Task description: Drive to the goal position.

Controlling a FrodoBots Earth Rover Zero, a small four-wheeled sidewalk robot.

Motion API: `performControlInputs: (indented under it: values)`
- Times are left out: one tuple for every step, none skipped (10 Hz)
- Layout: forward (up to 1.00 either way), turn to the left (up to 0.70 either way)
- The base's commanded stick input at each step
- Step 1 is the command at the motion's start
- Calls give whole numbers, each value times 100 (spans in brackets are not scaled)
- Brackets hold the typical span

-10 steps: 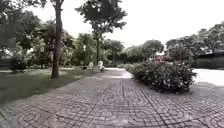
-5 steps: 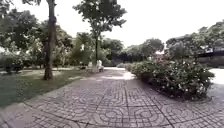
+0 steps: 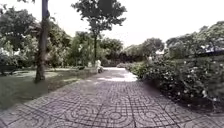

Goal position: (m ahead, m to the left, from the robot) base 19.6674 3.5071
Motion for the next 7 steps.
performControlInputs:
  values:
    - [100, 0]
    - [100, 0]
    - [100, 0]
    - [100, 0]
    - [100, 0]
    - [100, 0]
    - [100, 0]
